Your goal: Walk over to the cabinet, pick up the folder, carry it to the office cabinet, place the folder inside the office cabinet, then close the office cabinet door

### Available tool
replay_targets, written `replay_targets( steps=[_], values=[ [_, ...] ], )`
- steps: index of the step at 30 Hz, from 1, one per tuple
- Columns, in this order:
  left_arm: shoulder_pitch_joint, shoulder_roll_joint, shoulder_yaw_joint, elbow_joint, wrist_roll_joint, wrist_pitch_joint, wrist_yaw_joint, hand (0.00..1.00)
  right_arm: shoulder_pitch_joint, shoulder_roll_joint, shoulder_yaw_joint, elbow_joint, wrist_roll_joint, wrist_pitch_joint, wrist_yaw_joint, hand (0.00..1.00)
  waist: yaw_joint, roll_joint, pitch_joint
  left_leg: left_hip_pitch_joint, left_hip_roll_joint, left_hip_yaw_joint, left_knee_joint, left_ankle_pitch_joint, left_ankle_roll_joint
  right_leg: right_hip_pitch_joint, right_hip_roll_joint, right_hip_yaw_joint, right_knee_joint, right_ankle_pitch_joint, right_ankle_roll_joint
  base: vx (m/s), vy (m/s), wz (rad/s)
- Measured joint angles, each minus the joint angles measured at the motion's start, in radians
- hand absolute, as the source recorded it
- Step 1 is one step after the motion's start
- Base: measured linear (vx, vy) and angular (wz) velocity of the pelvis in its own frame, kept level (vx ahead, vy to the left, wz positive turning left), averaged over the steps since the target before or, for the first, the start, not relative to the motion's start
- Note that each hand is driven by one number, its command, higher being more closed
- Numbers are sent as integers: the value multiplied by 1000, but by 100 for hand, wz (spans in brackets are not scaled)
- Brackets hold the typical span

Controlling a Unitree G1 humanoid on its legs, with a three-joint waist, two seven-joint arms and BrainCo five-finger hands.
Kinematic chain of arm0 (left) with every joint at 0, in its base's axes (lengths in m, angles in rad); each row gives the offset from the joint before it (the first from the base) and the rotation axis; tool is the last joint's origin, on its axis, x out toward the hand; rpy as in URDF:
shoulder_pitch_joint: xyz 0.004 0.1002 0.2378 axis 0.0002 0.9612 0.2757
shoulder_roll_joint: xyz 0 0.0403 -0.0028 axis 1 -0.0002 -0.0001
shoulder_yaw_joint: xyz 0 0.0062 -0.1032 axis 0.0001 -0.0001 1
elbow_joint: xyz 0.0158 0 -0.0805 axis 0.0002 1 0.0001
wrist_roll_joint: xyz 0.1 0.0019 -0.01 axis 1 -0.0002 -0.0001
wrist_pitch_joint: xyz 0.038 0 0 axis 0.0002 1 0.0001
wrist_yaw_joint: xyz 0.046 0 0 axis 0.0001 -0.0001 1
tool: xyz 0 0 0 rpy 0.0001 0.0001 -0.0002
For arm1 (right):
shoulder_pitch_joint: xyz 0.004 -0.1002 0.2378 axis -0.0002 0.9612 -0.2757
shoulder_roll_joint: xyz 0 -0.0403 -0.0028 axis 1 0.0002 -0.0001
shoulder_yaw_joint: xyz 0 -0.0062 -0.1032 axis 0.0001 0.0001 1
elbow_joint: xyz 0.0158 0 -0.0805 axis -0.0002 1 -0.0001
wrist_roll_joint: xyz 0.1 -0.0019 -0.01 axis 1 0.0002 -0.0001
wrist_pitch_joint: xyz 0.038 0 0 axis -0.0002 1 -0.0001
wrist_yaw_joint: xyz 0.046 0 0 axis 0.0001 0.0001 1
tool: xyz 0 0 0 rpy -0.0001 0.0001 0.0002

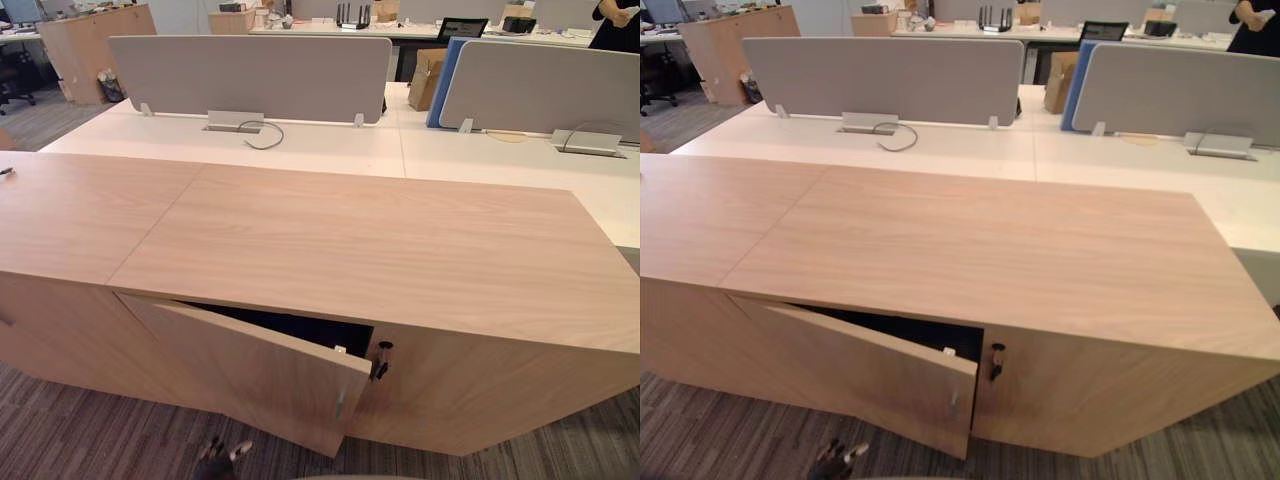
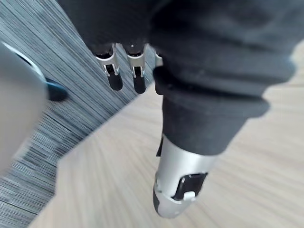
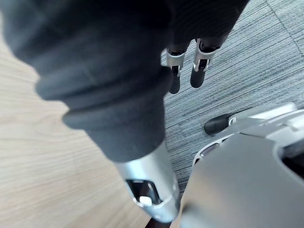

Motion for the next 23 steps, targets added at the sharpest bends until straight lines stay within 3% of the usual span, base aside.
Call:
replay_targets(
  steps=[6, 17, 23],
  values=[
    [43, 28, 49, 73, 120, 14, 0, 0, -23, -7, -15, 29, -16, -1, 4, 0, 1, 3, 12, 33, -9, -3, -54, 20, -12, 1, -3, 22, -16, 22, 1, -109, 31, -8],
    [59, 29, 66, 111, 138, 18, -1, 0, -22, 0, -42, 33, -16, -4, 14, 0, -2, -4, 15, 50, -23, -30, -78, 25, -9, 2, -3, 33, -38, 34, 7, 9, -1, -7],
    [38, 44, 24, 106, 151, 12, 0, 0, -25, 0, -35, 35, -16, -4, 17, 0, -3, -8, 17, 49, -20, -46, -78, 23, -4, 2, 4, 44, -50, 34, 7, 31, -23, -6]
  ],
)
